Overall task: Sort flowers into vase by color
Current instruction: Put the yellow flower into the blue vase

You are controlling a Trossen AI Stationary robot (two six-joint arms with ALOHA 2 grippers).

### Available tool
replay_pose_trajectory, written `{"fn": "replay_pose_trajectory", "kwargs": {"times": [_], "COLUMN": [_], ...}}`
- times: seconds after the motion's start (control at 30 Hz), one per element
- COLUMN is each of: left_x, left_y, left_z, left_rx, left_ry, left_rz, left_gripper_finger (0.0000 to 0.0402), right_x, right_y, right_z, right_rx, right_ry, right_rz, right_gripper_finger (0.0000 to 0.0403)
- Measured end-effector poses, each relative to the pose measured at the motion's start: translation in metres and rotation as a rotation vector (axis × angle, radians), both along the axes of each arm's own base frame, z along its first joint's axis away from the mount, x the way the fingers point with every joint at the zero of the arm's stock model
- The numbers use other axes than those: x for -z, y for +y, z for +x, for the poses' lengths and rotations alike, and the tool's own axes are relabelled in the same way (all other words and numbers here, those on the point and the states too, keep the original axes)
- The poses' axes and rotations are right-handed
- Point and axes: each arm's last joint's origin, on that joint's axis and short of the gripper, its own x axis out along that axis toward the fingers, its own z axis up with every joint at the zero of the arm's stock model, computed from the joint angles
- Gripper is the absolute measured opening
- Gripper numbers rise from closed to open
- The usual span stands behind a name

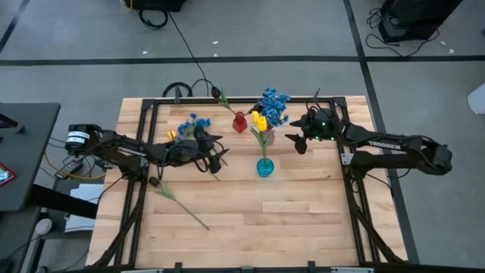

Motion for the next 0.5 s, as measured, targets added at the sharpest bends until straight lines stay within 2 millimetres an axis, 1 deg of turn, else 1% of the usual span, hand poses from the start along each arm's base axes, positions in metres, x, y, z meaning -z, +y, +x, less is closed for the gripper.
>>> {"fn": "replay_pose_trajectory", "kwargs": {"times": [0.1, 0.17, 0.3, 0.37, 0.5], "left_x": [0.011, 0.016, 0.02, 0.018, 0.019], "left_y": [-0.002, -0.003, -0.004, -0.006, -0.006], "left_z": [-0.009, -0.018, -0.038, -0.048, -0.068], "left_rx": [0.009, 0.014, 0.01, 0.013, -0.01], "left_ry": [-0.015, -0.041, -0.08, -0.111, -0.153], "left_rz": [0.005, 0.011, -0.005, -0.003, 0.002], "left_gripper_finger": [0.0282, 0.0282, 0.0282, 0.0282, 0.0282], "right_x": [-0.004, -0.006, -0.012, -0.015, -0.028], "right_y": [0.003, 0.005, 0.011, 0.016, 0.025], "right_z": [-0.005, -0.008, -0.017, -0.023, -0.033], "right_rx": [0.034, 0.059, 0.107, 0.143, 0.171], "right_ry": [-0.004, -0.017, -0.039, -0.043, -0.128], "right_rz": [0.015, 0.035, 0.104, 0.117, 0.082], "right_gripper_finger": [0.0287, 0.0287, 0.0286, 0.0286, 0.0286]}}
